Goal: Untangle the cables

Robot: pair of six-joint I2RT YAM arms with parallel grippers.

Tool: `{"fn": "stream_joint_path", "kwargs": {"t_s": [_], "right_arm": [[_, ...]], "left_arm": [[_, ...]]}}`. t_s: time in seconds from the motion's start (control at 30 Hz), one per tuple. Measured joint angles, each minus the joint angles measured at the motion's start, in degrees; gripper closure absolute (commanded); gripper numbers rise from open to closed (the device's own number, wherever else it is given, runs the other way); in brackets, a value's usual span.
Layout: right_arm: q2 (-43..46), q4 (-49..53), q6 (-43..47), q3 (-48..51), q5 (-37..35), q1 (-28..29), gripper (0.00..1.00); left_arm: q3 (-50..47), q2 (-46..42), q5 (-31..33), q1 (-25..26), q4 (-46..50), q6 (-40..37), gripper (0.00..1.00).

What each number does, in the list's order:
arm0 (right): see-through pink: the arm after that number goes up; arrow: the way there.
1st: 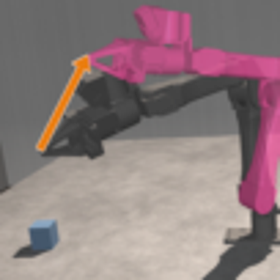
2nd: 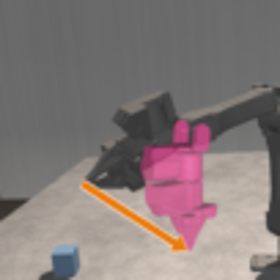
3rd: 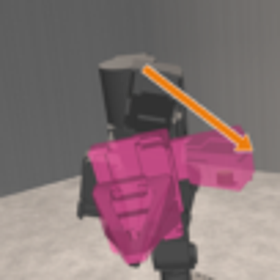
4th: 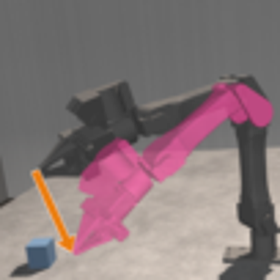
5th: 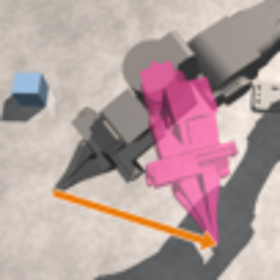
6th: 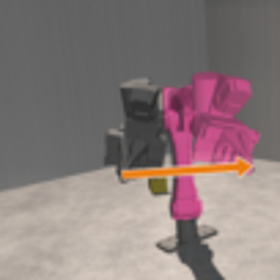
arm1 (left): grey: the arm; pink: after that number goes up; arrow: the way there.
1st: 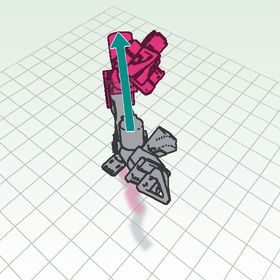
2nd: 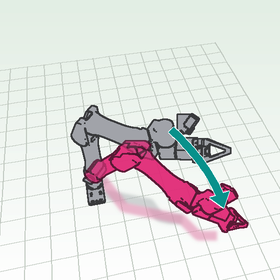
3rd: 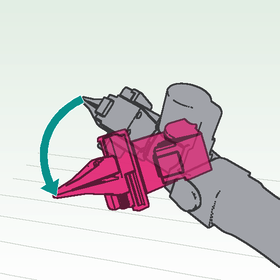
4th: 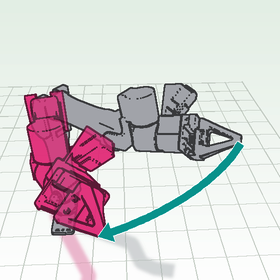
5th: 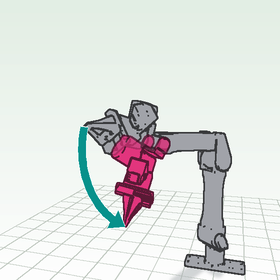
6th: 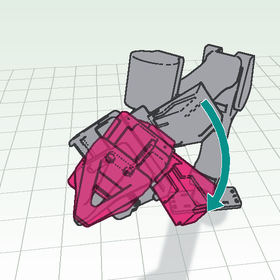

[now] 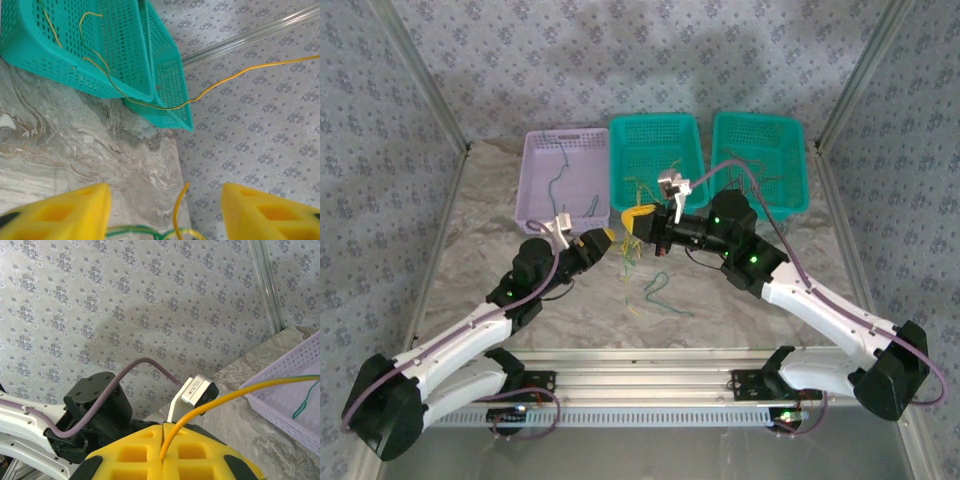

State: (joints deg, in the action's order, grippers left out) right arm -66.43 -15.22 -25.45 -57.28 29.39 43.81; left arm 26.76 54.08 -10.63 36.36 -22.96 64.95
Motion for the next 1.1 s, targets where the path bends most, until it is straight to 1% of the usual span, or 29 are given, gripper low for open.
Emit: {"fn": "stream_joint_path", "kwargs": {"t_s": [0.07, 0.17, 0.27, 0.37, 0.4, 0.43, 0.5, 0.6, 0.83, 1.1], "right_arm": [[-0.13, -0.02, 0.0, -0.39, 0.0, 0.0, 1.0], [-0.2, 0.0, 0.0, -0.66, -0.02, 0.0, 1.0], [-0.31, 0.0, 0.0, -0.81, -0.02, 0.0, 1.0], [-0.39, 0.02, 0.0, -0.85, -0.07, 0.0, 1.0], [-0.39, 0.02, 0.0, -0.85, -0.22, 0.0, 1.0], [-0.39, 0.02, 0.0, -0.85, -0.48, 0.0, 1.0], [-0.39, 0.04, 0.02, -0.85, -1.2, 0.0, 1.0], [-0.39, 0.02, 0.0, -0.85, -2.03, -0.07, 1.0], [-0.55, -0.02, 0.0, -0.85, -2.6, -0.22, 1.0], [-1.09, -0.07, -0.02, -0.85, -3.28, -0.94, 1.0]], "left_arm": [[0.0, 0.0, -0.31, 0.0, 0.13, 0.04, 0.65], [0.0, 0.0, -0.5, 0.0, 0.15, 0.13, 0.71], [0.0, 0.0, -0.52, 0.0, 0.26, 0.11, 0.74], [0.0, 0.0, -0.52, 0.0, 0.31, 0.13, 0.74], [0.0, 0.0, -0.52, 0.0, 0.37, 0.13, 0.72], [0.0, 0.0, -0.55, 0.0, 0.42, 0.15, 0.67], [0.0, -0.04, -0.63, 0.0, 0.46, 0.37, 0.53], [-0.07, -0.7, -0.79, 0.0, 1.09, 0.61, 0.44], [-1.6, -3.26, -0.74, 0.0, 1.75, 0.98, 0.39], [-1.88, -3.65, -0.98, 0.0, 1.75, 1.84, 0.39]]}}
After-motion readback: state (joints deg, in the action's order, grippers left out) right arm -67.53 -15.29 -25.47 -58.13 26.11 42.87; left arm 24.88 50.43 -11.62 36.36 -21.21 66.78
